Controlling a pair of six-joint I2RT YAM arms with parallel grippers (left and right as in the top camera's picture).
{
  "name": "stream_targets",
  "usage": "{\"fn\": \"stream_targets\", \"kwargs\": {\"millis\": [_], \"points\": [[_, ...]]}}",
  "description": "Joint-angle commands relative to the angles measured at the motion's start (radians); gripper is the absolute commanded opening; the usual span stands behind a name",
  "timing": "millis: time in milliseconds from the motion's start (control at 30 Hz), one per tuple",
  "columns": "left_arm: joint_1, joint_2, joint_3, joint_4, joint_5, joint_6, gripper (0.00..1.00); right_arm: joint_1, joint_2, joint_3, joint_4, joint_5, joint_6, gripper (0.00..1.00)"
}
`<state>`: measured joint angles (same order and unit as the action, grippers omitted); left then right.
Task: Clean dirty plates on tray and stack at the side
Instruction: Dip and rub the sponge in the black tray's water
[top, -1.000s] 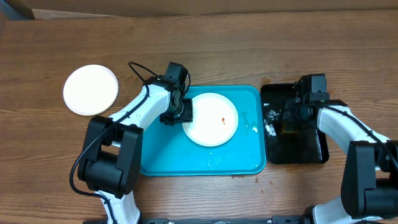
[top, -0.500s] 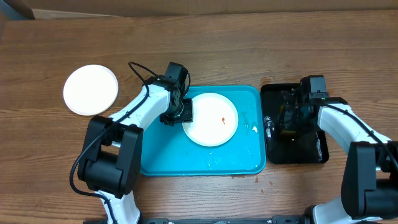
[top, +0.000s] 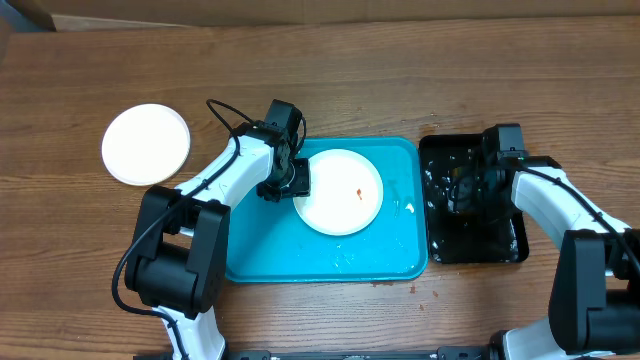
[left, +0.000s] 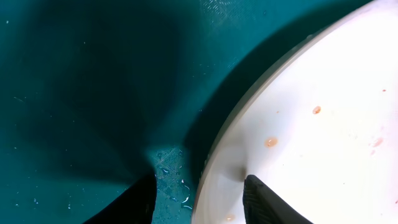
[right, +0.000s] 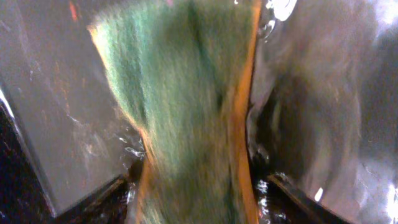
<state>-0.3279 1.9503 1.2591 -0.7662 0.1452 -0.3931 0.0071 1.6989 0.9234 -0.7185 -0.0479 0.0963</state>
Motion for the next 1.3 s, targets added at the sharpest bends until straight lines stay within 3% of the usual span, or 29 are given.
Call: {"fn": "stream_targets", "kwargs": {"millis": [0,33,67,133,167,200,233,567,600,633,700,767,800,833,867,967,1100,1167,1267], "points": [[-0.007,0.008,-0.013,0.0,-0.022,-0.007,0.47,-0.002,-0.011,0.007,-0.01,-0.007,0.011,0.34],[-0.008,0.008,-0.013,0.0,-0.022,-0.007,0.48,-0.002,-0.011,0.007,-0.01,-0.007,0.011,0.15],[-0.007,0.008,-0.013,0.0,-0.022,-0.007,0.48,-0.002,-0.011,0.007,-0.01,-0.008,0.011,0.05],[-0.007,0.008,-0.013,0.0,-0.022,-0.007,0.48,-0.002,-0.011,0.007,-0.011,-0.017,0.011,0.04],[-0.007,0.008,-0.013,0.0,-0.022,-0.007,0.47,-0.002,-0.011,0.007,-0.01,-0.017,0.011,0.09],[-0.007,0.008,-0.013,-0.001,-0.022,-0.007,0.48,-0.002,-0.011,0.007,-0.008,-0.017,0.011,0.35],[-0.007,0.008,-0.013,-0.001,-0.022,-0.007,0.48,-0.002,-0.011,0.007,-0.002,-0.017,0.011,0.75],[-0.008,0.008,-0.013,-0.002,-0.022,-0.007,0.48,-0.002,-0.011,0.007,0.078,0.039,0.007,0.79],[-0.008,0.008,-0.013,-0.003,-0.022,-0.007,0.48,-0.002,-0.01,0.007,0.09,0.039,0.008,0.77],[-0.008,0.008,-0.013,-0.004,-0.022,-0.007,0.48,-0.002,-0.01,0.007,0.098,0.039,0.007,0.65],[-0.008,0.008,-0.013,-0.005,-0.022,-0.007,0.48,-0.002,-0.01,0.007,0.102,0.037,0.007,0.12],[-0.008,0.008,-0.013,-0.004,-0.022,-0.007,0.48,-0.002,-0.01,0.007,0.105,0.036,0.007,0.05],[-0.008,0.008,-0.013,-0.004,-0.022,-0.007,0.48,-0.002,-0.01,0.007,0.109,0.036,0.007,0.13],[-0.008,0.008,-0.013,-0.003,-0.022,-0.007,0.48,-0.002,-0.01,0.007,0.115,0.036,0.007,0.51],[-0.008,0.008,-0.013,-0.003,-0.022,-0.007,0.49,-0.002,-0.01,0.007,0.129,0.036,0.007,0.68],[-0.008,0.008,-0.013,-0.003,-0.022,-0.007,0.49,-0.002,-0.01,0.007,0.19,0.04,0.007,0.76],[-0.008,0.008,-0.013,-0.004,-0.022,-0.007,0.49,-0.002,-0.002,0.007,0.274,0.047,0.007,0.72],[-0.008,0.008,-0.013,-0.004,-0.022,-0.006,0.49,-0.002,0.005,0.006,0.294,0.047,0.007,0.64],[-0.008,0.008,-0.013,-0.004,-0.023,-0.006,0.49,-0.002,0.024,0.005,0.303,0.048,0.007,0.21]]}}
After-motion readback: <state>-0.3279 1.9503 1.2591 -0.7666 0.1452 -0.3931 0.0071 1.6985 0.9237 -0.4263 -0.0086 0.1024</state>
